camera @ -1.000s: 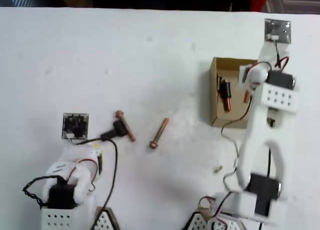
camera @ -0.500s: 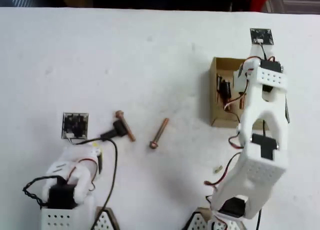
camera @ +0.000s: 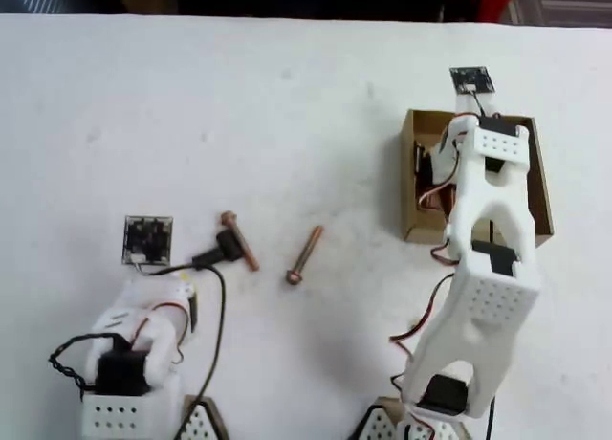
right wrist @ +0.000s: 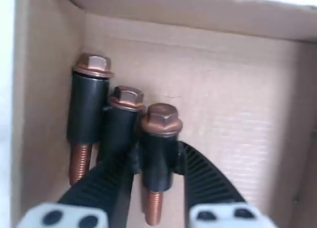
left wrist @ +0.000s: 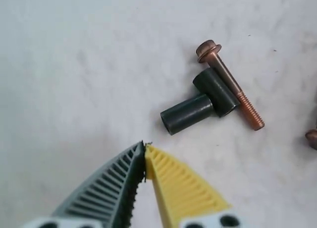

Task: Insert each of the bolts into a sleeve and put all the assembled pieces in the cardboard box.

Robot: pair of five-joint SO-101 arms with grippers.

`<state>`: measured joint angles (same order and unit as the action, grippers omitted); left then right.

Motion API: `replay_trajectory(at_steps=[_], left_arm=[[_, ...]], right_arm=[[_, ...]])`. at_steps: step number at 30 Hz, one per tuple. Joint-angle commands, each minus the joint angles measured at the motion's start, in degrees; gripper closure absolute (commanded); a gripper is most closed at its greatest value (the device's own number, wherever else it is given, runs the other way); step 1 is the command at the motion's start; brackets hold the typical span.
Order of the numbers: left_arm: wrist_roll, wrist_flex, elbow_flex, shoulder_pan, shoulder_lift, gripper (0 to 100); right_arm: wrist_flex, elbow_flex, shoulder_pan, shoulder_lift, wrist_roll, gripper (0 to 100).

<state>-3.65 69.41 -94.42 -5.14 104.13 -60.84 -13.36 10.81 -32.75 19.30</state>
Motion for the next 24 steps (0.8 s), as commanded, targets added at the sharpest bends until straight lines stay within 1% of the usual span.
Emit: replay_trajectory(at_steps=[1,9,16,20,24], left_arm=[[3.87,-3.69,-0.62,-0.04,0.48,98],[3.96,-3.69,-0.62,-0.04,0.48,98],[3.87,-4.40,-0.53,0.04,0.48,98],[3.87,-4.13,-0.09,0.04,0.48,98],[3.87,-2.29,1.49,0.04,0.48,98]], right_arm=[[-0.04,-2.64,-1.10,1.01,0.79,87.3],[-0.40,-2.64,-1.19,2.68,0.79,87.2],[-10.07,-2.64,-3.21,17.36,0.79,87.2],[-15.78,-2.55,-7.43,26.51,-0.09,87.2],[-19.47,-2.55,-13.76,35.56,-6.42,87.2]])
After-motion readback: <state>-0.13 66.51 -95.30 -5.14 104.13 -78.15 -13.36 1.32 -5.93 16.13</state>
